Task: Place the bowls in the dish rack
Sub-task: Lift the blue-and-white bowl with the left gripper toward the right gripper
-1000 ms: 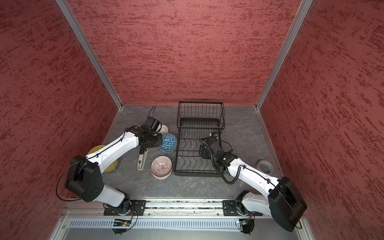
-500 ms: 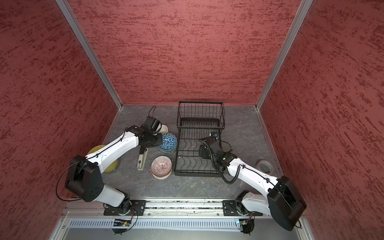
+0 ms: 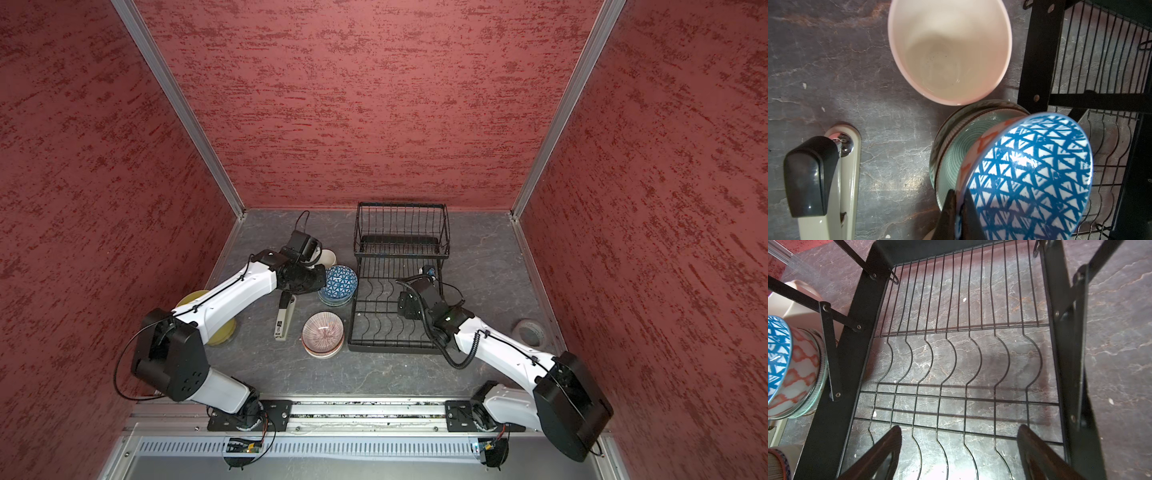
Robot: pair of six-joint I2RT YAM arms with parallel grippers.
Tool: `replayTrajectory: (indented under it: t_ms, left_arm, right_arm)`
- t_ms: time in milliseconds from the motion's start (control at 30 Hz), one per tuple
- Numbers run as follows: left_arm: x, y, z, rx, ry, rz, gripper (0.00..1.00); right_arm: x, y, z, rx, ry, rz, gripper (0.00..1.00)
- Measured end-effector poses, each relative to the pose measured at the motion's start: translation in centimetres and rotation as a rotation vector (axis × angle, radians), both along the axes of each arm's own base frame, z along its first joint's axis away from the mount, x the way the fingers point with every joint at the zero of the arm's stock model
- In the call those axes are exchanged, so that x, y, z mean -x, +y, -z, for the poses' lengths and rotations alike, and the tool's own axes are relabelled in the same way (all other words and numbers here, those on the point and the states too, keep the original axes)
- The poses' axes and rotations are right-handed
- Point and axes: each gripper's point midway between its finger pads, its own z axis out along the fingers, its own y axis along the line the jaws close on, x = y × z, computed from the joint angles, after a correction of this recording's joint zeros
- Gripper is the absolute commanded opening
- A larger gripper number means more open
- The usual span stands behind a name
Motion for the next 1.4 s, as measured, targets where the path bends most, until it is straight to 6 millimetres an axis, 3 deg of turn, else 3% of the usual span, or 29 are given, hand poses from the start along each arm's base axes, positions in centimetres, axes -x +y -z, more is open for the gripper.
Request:
replayTrajectory:
  t_ms: [233, 433, 667, 867, 1067, 1200, 1233, 1400]
  left_arm:
    - [-0.1, -0.6, -0.3, 0.033, -0.007, 0.013, 0.0]
    - [0.3, -1.4, -1.9, 0.1, -0.043, 0.033, 0.0]
    - [1.7, -2.0, -4.5, 0.19, -0.096, 0.051, 0.0]
    - [3.3, -3.5, -4.8, 0.272, -0.084, 0.088, 0.0]
    - [5.1, -5.8, -4.6, 0.36, -0.055, 0.133, 0.0]
    - [5.9, -7.3, -4.6, 0.404, -0.04, 0.155, 0.0]
    - [6.0, -7.7, -4.6, 0.42, -0.039, 0.159, 0.0]
    - [6.5, -9.3, -4.4, 0.498, -0.022, 0.159, 0.0]
  right_arm:
    - [-0.1, 0.2, -0.2, -0.011, -0.007, -0.004, 0.89]
    - [-0.1, 1.4, -1.2, -0.076, -0.026, -0.044, 0.89]
    - [0.6, 3.0, -4.7, -0.215, -0.09, -0.12, 0.9]
    - [1.7, 3.7, -7.7, -0.332, -0.127, -0.183, 0.93]
    - [2.6, 3.3, -9.4, -0.439, -0.129, -0.23, 0.94]
    - [3.1, 2.8, -9.4, -0.504, -0.094, -0.25, 0.94]
    - [3.2, 2.8, -9.1, -0.52, -0.077, -0.254, 0.99]
    - [4.2, 2.9, -7.2, -0.594, 0.006, -0.282, 0.99]
